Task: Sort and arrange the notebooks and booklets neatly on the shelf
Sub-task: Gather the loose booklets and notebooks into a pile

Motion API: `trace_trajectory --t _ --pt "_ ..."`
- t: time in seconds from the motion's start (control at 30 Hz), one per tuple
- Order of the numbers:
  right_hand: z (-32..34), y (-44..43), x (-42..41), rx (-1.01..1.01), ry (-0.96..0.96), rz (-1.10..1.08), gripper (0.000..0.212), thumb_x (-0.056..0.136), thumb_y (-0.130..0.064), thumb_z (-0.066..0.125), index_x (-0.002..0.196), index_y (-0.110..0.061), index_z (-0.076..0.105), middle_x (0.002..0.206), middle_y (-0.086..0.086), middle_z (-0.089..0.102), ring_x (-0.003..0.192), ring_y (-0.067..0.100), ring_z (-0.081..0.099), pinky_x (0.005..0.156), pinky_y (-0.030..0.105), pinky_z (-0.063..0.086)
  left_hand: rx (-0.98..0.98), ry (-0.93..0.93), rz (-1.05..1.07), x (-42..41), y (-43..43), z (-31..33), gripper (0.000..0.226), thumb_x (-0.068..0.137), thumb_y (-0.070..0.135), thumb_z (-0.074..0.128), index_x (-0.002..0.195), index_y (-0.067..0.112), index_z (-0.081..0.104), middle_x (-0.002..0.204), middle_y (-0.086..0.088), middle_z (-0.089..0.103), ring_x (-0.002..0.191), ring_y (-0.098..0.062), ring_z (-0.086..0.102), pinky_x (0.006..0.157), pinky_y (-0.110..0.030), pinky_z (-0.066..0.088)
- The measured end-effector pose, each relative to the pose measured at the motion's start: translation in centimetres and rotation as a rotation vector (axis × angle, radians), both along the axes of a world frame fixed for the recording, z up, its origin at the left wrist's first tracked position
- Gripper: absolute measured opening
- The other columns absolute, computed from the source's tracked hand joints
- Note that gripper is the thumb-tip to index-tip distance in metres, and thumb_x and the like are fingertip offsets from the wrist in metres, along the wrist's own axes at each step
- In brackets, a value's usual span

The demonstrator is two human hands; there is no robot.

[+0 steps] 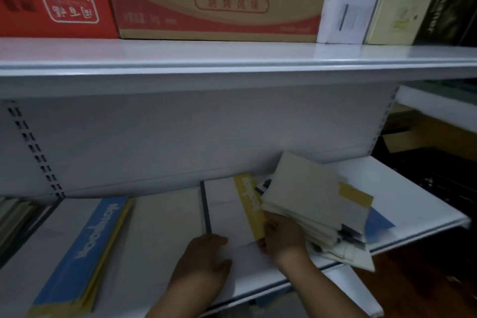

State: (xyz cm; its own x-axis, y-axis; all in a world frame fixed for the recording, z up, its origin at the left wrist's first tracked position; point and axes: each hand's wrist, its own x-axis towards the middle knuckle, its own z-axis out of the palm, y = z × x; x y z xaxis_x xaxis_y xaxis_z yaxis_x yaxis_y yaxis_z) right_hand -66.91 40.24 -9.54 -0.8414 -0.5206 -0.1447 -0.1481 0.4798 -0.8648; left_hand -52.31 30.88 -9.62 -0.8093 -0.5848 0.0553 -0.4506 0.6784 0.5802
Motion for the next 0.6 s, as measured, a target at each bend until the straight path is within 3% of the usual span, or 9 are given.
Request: trace_trajectory --t 0.07,0.1,0.2,0.27,0.33,0.4,0.43,0.5,0.6 --pt "0.1 0.3 -0.7 -0.039 -0.019 -0.022 0.03 0.089 -0.004 0.047 0.112 0.001 0.065 0.099 0.021 0.069 0.089 0.037 0.065 0.086 0.049 0.055 -0.048 -0.024 -0.006 -0.6 0.4 -0.2 0.076 0.066 0.053 0.028 0.137 0.028 0.041 0.145 0.01 0.036 0.137 -0.009 0.029 0.108 -0.013 0.021" --pt "0.2 0.5 -1.0 -0.041 -0.025 -0.019 0.03 0.09 -0.006 0.047 0.113 -0.001 0.065 0.099 0.019 0.069 0.089 0.035 0.065 0.085 0.047 0.055 -0.117 -0.036 -0.02 -0.9 0.5 -0.1 0.075 0.065 0.055 0.03 0.132 0.025 0.049 0.139 0.008 0.044 0.134 -0.011 0.037 0.106 -0.014 0.027" --pt "1.1 1.3 -2.0 -0.029 -0.047 0.021 0.028 0.09 -0.01 0.048 0.106 0.003 0.067 0.086 0.018 0.069 0.076 0.029 0.064 0.077 0.048 0.058 -0.174 -0.04 -0.038 -1.5 -0.2 -0.9 0.058 0.065 0.05 0.039 0.097 0.018 0.074 0.106 0.003 0.068 0.102 -0.017 0.066 0.086 -0.021 0.05" --pt "2.7 1.9 -2.6 0.054 -0.045 0.12 0.03 0.089 -0.018 0.05 0.102 0.003 0.067 0.074 0.015 0.065 0.063 0.025 0.061 0.069 0.047 0.059 -0.141 -0.077 -0.022 -2.2 0.1 -0.5 0.063 0.069 0.051 0.035 0.103 0.015 0.072 0.113 -0.002 0.067 0.108 -0.024 0.062 0.095 -0.029 0.046" --pt "5.0 3.2 -3.1 0.159 -0.129 0.274 0.028 0.089 -0.025 0.052 0.104 -0.005 0.065 0.068 0.011 0.063 0.049 0.019 0.058 0.051 0.031 0.057 -0.116 -0.105 0.065 -3.0 0.7 0.3 0.058 0.079 0.053 0.036 0.117 0.019 0.063 0.125 -0.001 0.061 0.118 -0.022 0.054 0.099 -0.027 0.04" --pt "7.1 4.7 -4.7 0.173 -0.133 0.355 0.024 0.089 -0.026 0.055 0.103 -0.011 0.067 0.067 0.008 0.066 0.04 0.01 0.056 0.041 0.019 0.047 -0.117 0.004 0.174 -5.0 1.2 1.3 0.042 0.088 0.043 0.048 0.124 0.022 0.057 0.13 0.001 0.057 0.122 -0.017 0.05 0.1 -0.024 0.038" --pt "7.8 5.7 -5.8 0.115 -0.032 0.314 0.019 0.089 -0.025 0.056 0.094 -0.013 0.069 0.068 0.005 0.066 0.041 0.006 0.055 0.044 0.019 0.048 -0.111 0.08 0.193 -6.3 1.7 2.2 0.039 0.089 0.038 0.053 0.123 0.021 0.058 0.128 0.0 0.059 0.118 -0.017 0.053 0.098 -0.025 0.04" --pt "8.1 7.7 -9.3 0.01 0.216 0.112 0.012 0.088 -0.025 0.057 0.094 -0.022 0.067 0.081 -0.001 0.066 0.06 0.005 0.057 0.067 0.023 0.053 -0.06 0.219 0.22 -9.5 2.9 3.5 0.038 0.087 0.035 0.058 0.12 0.017 0.059 0.122 -0.004 0.061 0.11 -0.019 0.055 0.091 -0.027 0.043" --pt "7.4 10.5 -13.6 0.199 0.303 0.061 0.044 0.09 -0.031 0.056 0.131 -0.021 0.048 0.134 0.001 0.051 0.115 0.015 0.051 0.097 0.023 0.039 0.016 0.209 0.191 -14.3 4.3 4.8 0.063 0.08 0.05 0.06 0.131 0.016 0.047 0.13 -0.005 0.051 0.118 -0.023 0.05 0.097 -0.032 0.042"
